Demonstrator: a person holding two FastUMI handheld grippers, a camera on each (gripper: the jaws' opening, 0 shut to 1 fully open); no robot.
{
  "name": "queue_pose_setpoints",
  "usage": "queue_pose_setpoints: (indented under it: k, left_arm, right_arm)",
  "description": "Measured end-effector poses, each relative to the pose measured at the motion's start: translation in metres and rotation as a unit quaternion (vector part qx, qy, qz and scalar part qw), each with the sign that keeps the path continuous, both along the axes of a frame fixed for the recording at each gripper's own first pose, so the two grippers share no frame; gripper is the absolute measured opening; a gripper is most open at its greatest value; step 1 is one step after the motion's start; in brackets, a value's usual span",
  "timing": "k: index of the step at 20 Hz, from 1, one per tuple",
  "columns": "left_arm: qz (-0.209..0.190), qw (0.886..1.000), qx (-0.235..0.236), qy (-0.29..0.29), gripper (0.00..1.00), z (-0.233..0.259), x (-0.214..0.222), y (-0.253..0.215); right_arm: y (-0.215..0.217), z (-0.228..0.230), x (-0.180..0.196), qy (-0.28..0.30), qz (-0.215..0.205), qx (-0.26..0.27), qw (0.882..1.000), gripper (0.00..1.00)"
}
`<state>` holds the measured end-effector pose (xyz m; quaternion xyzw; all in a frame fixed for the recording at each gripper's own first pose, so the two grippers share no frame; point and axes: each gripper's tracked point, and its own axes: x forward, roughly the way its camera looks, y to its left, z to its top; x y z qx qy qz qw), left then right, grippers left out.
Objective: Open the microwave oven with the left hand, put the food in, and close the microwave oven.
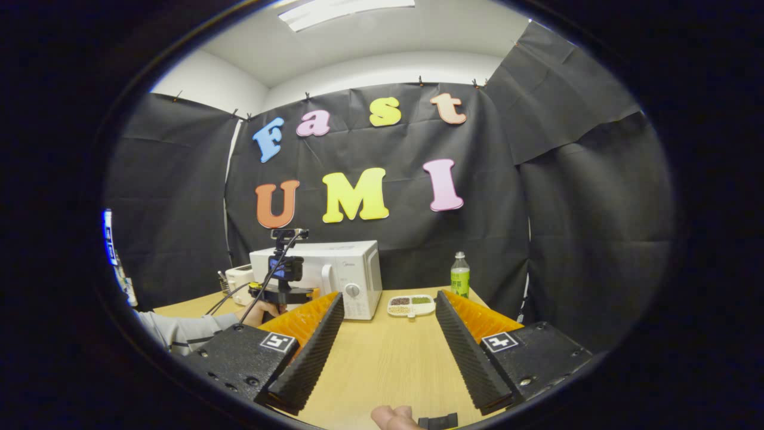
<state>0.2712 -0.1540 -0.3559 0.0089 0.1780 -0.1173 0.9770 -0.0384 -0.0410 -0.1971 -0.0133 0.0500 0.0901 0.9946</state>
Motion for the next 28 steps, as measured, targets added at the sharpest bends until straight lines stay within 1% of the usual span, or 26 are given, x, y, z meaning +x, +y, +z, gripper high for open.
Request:
queue_pose_setpoints:
  k: [1,2,3,4,5,6,7,8,10,14,16,18,21,25,26,28]
  left_arm:
    - [0.002,1.0,-0.005,0.003,0.04,-0.001,-0.004,-0.002]
    - [0.004,1.0,-0.01,0.008,0.06,-0.002,-0.008,-0.003]
    - [0.006,1.0,-0.015,0.013,0.06,-0.002,-0.014,-0.004]
    - [0.012,1.0,-0.018,0.014,0.37,0.0,-0.018,-0.002]
    - [0.015,1.0,-0.021,0.016,0.43,0.0,-0.024,0.0]
    - [0.022,0.999,-0.019,0.019,0.57,-0.001,-0.03,0.003]
    - [0.029,0.999,-0.014,0.021,0.57,-0.003,-0.035,0.007]
    - [0.043,0.999,-0.005,0.02,0.84,-0.003,-0.042,0.015]
    - [0.064,0.998,0.014,0.016,0.86,-0.002,-0.057,0.028]
    - [0.081,0.996,0.038,0.0,0.94,0.022,-0.096,0.048]
    - [0.092,0.994,0.05,-0.019,0.94,0.044,-0.117,0.058]
    - [0.102,0.993,0.052,-0.039,0.94,0.069,-0.14,0.066]
    - [0.114,0.99,0.058,-0.065,0.94,0.107,-0.177,0.077]
    - [0.117,0.989,0.037,-0.082,0.94,0.147,-0.221,0.083]
    - [0.116,0.989,0.039,-0.087,0.94,0.159,-0.235,0.084]
    - [0.13,0.985,0.063,-0.098,0.94,0.177,-0.26,0.096]
  right_arm:
    - [0.001,-0.001,0.0,0.001,-0.001,-0.002,1.0,0.98]
    - [0.001,-0.001,-0.001,0.003,-0.002,-0.005,1.0,0.92]
    - [0.001,-0.003,-0.002,0.004,-0.004,-0.007,1.0,0.92]
    - [0.001,-0.003,-0.003,0.005,-0.006,-0.008,1.0,0.98]
    - [0.002,-0.004,-0.004,0.006,-0.007,-0.008,1.0,0.98]
    - [0.005,-0.006,-0.005,0.009,-0.006,-0.008,1.0,0.99]
    - [0.007,-0.008,-0.006,0.013,-0.005,-0.009,1.0,0.92]
    - [0.009,-0.009,-0.007,0.016,-0.006,-0.01,1.0,0.99]
    - [0.012,-0.007,-0.01,0.018,-0.007,-0.008,1.0,0.99]
    - [0.016,0.001,-0.011,0.012,-0.016,-0.02,1.0,0.98]
    - [0.017,0.005,-0.011,0.01,-0.024,-0.028,0.999,0.98]
    - [0.018,0.009,-0.012,0.009,-0.032,-0.032,0.999,0.98]
    - [0.023,0.014,-0.013,0.016,-0.034,-0.025,0.999,0.99]
    - [0.022,0.031,-0.016,0.015,-0.042,-0.01,0.999,0.99]
    - [0.021,0.036,-0.018,0.011,-0.046,-0.01,0.999,0.99]
    - [0.021,0.044,-0.021,0.006,-0.051,-0.007,0.999,0.99]
